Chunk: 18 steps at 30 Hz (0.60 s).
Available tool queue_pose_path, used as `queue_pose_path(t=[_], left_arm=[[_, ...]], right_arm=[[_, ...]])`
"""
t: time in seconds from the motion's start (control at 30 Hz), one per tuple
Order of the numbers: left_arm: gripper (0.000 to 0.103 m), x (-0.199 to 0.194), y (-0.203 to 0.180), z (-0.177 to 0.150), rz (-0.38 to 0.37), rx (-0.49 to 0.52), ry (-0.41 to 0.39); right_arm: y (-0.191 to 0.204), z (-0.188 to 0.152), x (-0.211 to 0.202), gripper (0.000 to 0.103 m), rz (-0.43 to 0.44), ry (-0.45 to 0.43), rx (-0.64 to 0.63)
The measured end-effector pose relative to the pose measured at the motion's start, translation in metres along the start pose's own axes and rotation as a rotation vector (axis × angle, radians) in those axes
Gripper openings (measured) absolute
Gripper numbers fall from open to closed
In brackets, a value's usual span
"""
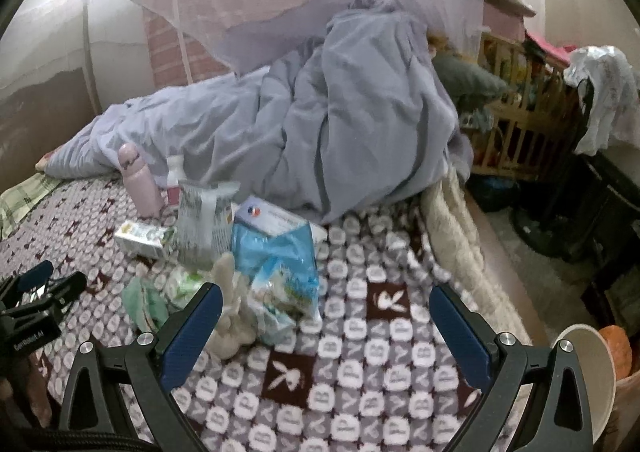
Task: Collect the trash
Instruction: 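Grasp the green cloth with the left tool while the right tool grasps the white plush rabbit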
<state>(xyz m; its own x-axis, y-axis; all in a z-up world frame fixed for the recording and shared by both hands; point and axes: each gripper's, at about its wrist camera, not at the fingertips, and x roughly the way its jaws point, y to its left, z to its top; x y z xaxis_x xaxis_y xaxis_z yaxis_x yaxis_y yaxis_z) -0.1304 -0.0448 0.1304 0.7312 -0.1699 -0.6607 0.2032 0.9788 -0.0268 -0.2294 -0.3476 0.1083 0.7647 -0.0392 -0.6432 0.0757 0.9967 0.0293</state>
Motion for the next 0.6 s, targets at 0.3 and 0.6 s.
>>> queue_pose_path(t=[0.3, 0.6], left_arm=[[0.091, 0.024, 0.017, -0.019, -0.064, -0.043, 0.117], [0.091, 0.072, -0.002, -0.005, -0.103, -0.118, 0.177]], right_arm=[[0.019, -0.024, 0.038, 0.099, 0.153, 0.119, -0.043], [0.039, -0.027, 0.082, 0.084, 0.265, 0.169, -0.031]])
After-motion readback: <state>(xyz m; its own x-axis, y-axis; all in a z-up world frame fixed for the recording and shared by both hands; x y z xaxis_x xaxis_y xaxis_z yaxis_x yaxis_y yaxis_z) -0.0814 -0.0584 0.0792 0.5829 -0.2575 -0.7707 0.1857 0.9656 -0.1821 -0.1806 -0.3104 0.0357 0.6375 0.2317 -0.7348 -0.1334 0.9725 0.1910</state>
